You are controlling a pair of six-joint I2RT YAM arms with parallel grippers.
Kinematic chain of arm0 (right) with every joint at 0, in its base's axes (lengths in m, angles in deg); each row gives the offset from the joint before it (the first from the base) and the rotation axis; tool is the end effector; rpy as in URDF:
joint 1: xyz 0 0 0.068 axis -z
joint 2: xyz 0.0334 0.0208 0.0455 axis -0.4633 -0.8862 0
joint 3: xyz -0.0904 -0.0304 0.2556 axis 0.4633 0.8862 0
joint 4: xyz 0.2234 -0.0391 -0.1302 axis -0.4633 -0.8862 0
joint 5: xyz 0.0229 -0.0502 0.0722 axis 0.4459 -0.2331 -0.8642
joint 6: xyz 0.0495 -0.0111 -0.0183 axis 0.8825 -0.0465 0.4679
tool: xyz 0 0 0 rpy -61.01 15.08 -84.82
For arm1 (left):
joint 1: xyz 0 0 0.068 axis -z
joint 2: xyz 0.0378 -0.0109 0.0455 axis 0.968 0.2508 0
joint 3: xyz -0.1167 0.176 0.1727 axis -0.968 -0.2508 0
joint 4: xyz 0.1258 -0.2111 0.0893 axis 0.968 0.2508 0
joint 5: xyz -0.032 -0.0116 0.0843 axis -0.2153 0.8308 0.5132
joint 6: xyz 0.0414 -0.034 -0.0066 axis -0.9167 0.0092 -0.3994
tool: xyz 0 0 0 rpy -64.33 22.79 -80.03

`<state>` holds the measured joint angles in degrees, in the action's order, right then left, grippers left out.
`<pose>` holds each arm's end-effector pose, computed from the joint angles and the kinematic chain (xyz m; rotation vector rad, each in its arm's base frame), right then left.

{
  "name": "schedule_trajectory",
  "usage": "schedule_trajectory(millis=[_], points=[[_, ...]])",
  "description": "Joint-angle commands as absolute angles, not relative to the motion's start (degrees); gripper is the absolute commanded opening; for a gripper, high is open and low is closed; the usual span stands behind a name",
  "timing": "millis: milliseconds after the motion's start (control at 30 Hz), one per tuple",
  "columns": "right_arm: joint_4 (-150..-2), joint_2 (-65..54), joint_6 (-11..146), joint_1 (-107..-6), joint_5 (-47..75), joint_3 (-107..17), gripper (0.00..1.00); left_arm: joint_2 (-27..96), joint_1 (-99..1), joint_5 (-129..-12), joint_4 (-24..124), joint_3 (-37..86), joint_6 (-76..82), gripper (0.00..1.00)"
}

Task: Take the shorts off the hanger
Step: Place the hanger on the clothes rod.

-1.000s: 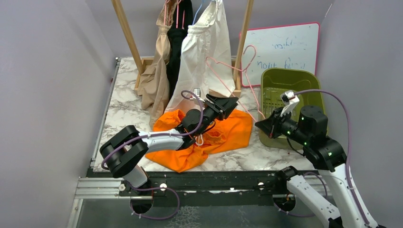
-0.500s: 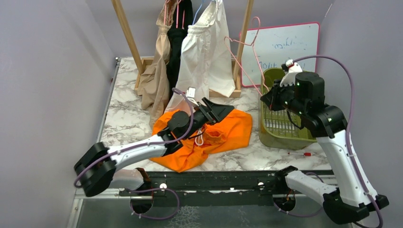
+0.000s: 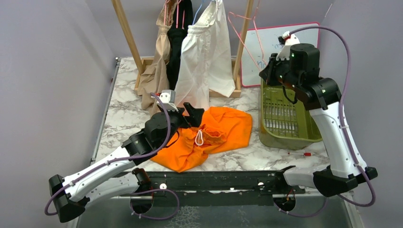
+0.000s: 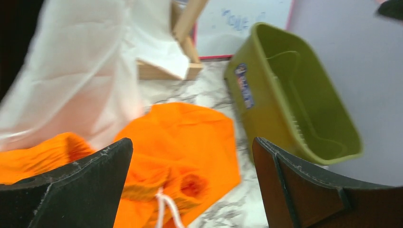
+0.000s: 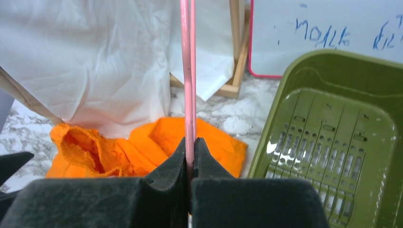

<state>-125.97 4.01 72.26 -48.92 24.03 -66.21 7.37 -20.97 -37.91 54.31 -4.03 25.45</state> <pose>0.2155 0.0825 0.4759 -0.1471 2.0255 0.3194 0.1274 -0.1533 0.3390 -0.0268 1.7411 -0.8048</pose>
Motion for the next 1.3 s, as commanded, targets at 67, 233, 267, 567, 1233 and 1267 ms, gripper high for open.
schedule_trajectory(millis=[67,233,267,567,1233,1267], points=[[-127.21,-2.62,70.83,-49.10,24.54,-76.64,0.01,2.65,-20.83,-28.83,71.44,-3.78,22.35,0.99],[-125.02,-4.16,71.39,-49.13,25.78,-79.24,0.01,-0.21,-20.82,-30.00,73.46,-5.57,25.03,0.99],[-125.66,-5.29,71.10,-49.13,26.17,-80.96,0.01,-0.66,-20.83,-30.15,73.60,-5.98,25.32,0.99],[-130.53,-14.56,69.37,-49.09,26.55,-92.84,0.01,-4.66,-20.81,-29.90,74.03,-7.15,26.58,0.99],[-132.97,-22.65,69.85,-49.17,26.53,-103.09,0.01,-7.70,-20.81,-29.51,73.97,-8.50,28.75,0.99],[-132.69,-22.53,69.79,-49.14,26.62,-102.45,0.01,-7.64,-20.83,-29.63,73.97,-8.52,28.79,0.99]])
